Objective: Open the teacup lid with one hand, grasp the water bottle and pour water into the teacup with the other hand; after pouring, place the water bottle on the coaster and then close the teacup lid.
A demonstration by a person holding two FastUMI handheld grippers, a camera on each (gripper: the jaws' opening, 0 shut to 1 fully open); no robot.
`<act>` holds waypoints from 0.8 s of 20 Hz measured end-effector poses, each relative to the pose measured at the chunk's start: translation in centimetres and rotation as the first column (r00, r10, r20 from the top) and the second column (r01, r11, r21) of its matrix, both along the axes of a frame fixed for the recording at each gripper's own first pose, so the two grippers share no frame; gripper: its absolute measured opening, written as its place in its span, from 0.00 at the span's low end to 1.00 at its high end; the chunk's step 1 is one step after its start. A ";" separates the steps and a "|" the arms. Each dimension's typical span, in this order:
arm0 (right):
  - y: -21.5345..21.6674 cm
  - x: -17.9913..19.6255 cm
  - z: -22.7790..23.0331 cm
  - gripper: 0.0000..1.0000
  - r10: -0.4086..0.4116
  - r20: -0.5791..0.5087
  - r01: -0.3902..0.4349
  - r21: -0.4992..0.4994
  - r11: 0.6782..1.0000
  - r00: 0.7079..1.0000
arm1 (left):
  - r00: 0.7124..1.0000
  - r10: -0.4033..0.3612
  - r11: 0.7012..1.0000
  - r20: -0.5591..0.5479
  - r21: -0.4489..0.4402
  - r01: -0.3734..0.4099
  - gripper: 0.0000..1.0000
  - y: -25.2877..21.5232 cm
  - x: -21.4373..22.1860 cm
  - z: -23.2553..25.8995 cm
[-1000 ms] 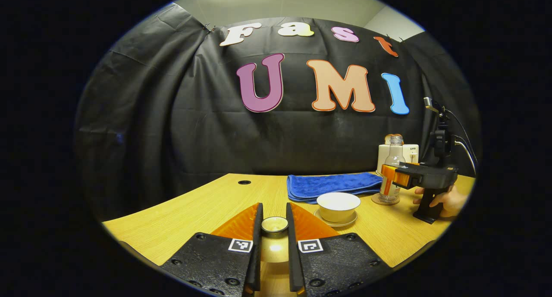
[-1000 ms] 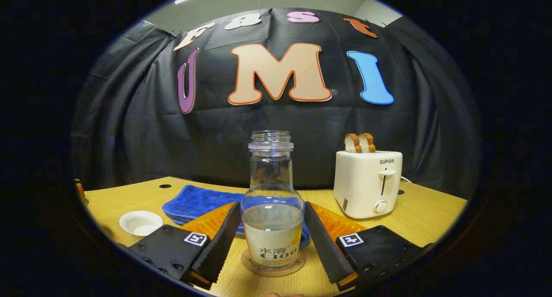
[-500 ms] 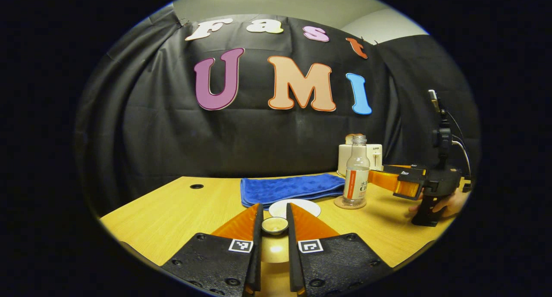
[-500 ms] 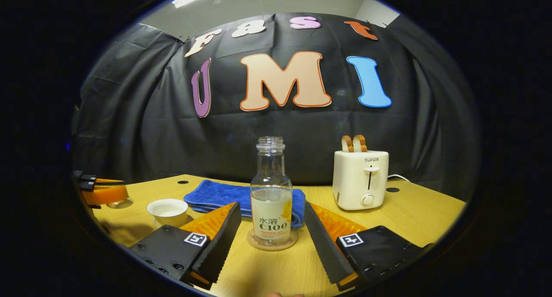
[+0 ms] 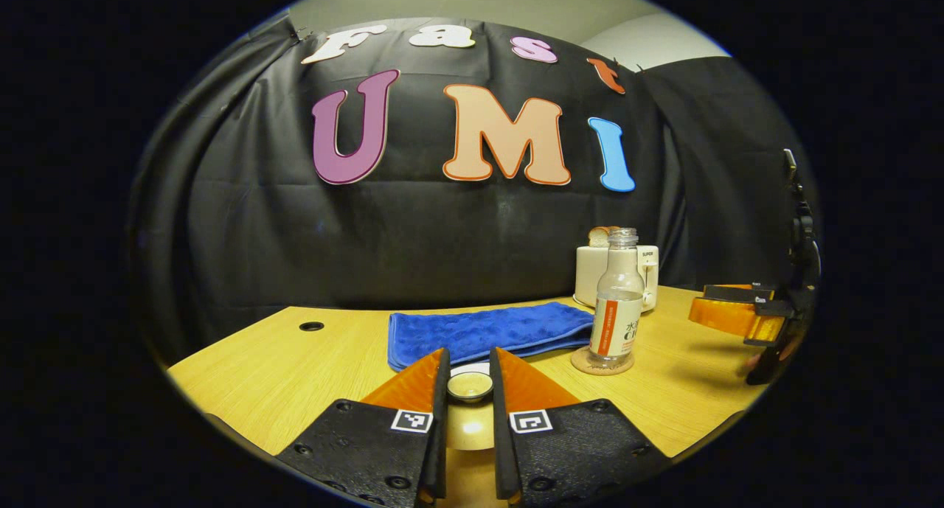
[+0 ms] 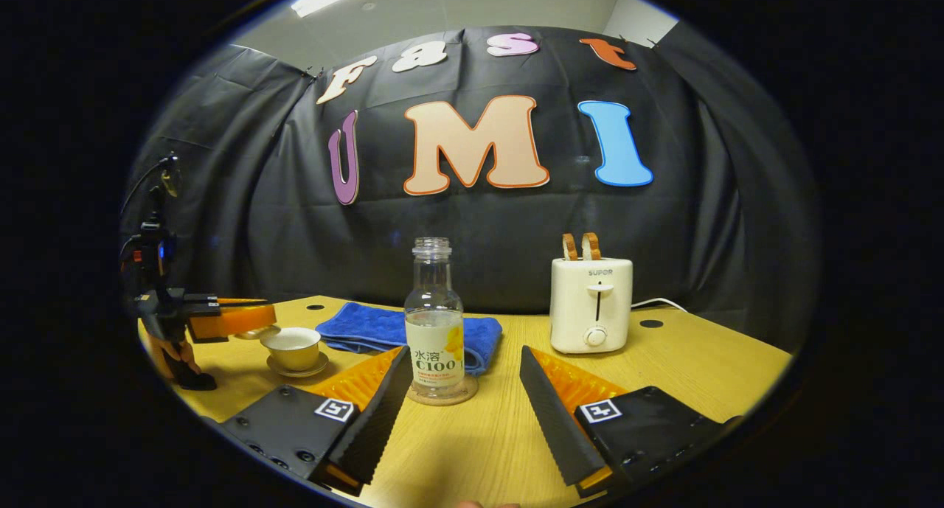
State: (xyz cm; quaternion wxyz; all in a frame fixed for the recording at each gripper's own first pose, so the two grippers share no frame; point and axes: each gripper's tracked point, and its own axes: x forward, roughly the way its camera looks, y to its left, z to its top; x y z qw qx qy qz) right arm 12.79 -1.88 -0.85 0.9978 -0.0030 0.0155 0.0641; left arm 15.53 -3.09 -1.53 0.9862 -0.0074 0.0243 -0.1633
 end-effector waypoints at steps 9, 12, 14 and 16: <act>-0.3 -1.0 0.0 0.90 0.021 -0.001 -0.021 0.000 1.000 1.000 | 0.999 -0.002 0.992 -0.052 0.123 0.009 0.23 -2.0 2.1 -1.3; -0.4 -1.1 0.0 0.90 0.022 -0.001 -0.022 0.000 1.000 1.000 | 0.997 0.001 0.987 -0.073 0.158 0.010 0.23 -2.2 2.3 -1.8; -0.4 -1.1 0.1 0.94 0.023 -0.002 -0.023 0.001 1.000 1.000 | 0.996 0.002 0.984 -0.089 0.176 0.014 0.23 -2.4 2.4 -2.2; -0.3 -1.2 0.0 0.94 0.025 -0.002 -0.025 0.001 1.000 1.000 | 0.995 0.010 0.981 -0.100 0.191 0.010 0.23 -2.3 2.4 -2.3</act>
